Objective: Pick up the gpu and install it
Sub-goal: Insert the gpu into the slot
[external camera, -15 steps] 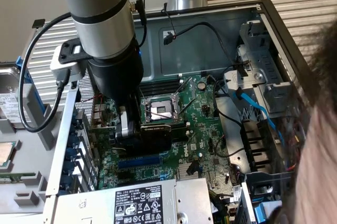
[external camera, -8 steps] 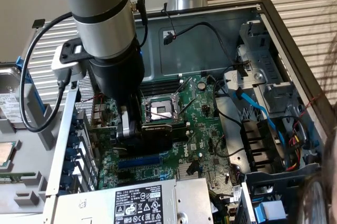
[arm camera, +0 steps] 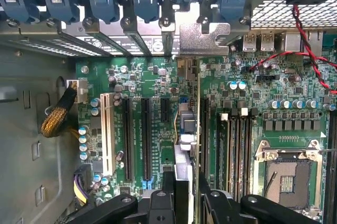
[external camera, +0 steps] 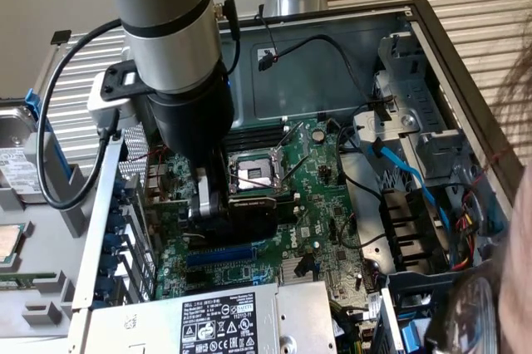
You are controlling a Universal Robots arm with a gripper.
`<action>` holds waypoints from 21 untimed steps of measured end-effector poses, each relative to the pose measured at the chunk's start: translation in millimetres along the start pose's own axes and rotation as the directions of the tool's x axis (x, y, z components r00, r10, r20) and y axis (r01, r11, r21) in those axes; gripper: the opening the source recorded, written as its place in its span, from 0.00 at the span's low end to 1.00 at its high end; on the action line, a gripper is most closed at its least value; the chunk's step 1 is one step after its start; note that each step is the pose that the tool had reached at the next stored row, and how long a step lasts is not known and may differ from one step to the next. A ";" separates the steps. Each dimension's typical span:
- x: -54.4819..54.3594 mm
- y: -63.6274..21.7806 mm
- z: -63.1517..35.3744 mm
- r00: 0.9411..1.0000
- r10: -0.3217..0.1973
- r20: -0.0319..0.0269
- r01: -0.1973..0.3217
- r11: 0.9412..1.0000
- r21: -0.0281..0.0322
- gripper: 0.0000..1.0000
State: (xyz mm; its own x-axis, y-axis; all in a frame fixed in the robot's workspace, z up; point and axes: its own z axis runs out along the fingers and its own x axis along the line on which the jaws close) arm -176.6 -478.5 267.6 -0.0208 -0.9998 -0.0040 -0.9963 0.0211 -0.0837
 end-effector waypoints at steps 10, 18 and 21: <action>-3.9 4.9 -0.3 1.000 -0.004 -0.007 0.004 1.000 0.001 0.27; -3.9 4.8 -0.7 1.000 -0.008 -0.007 0.008 1.000 0.024 0.27; -3.9 4.9 -0.7 1.000 -0.008 -0.007 0.008 1.000 0.024 0.27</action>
State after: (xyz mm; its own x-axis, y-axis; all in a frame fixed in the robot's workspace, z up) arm -181.4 -474.5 267.9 -0.0135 -0.9999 0.0038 -0.9941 0.0130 -0.1079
